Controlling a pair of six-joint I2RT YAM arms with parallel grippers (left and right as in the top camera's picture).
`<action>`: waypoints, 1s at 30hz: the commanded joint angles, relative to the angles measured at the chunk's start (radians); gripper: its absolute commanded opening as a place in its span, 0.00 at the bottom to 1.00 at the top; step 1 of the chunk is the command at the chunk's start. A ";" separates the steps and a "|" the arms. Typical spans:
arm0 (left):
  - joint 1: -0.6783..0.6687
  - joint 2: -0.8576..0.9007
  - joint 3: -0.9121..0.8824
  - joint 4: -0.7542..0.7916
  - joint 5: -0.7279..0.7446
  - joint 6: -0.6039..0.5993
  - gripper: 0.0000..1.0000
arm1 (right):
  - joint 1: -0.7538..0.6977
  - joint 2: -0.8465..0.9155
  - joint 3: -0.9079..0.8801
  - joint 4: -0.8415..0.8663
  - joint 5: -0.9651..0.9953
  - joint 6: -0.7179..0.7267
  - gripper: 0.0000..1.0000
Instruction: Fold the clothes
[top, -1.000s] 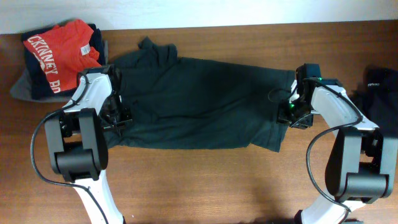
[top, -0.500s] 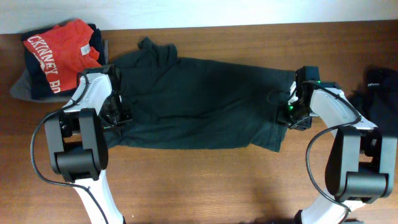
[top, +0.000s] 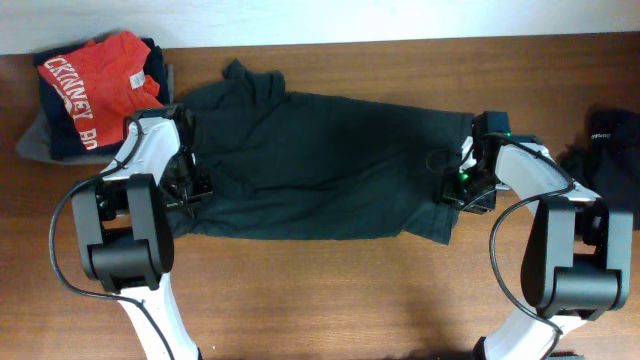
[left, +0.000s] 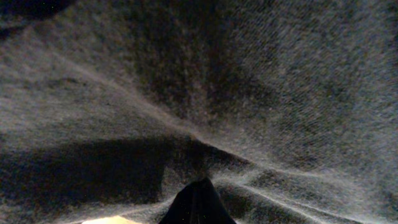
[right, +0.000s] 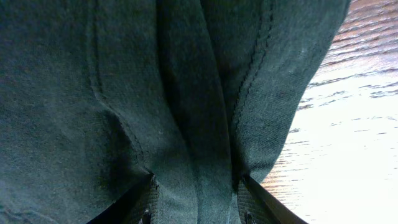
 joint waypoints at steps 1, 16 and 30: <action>0.007 0.017 0.016 -0.002 -0.011 0.013 0.02 | 0.000 0.011 -0.010 0.002 -0.014 0.003 0.46; 0.007 0.017 0.016 -0.002 -0.011 0.013 0.02 | 0.000 0.012 -0.010 0.002 -0.039 0.003 0.18; 0.007 0.017 0.016 -0.009 -0.011 0.013 0.02 | 0.000 0.011 -0.010 -0.070 -0.040 0.007 0.04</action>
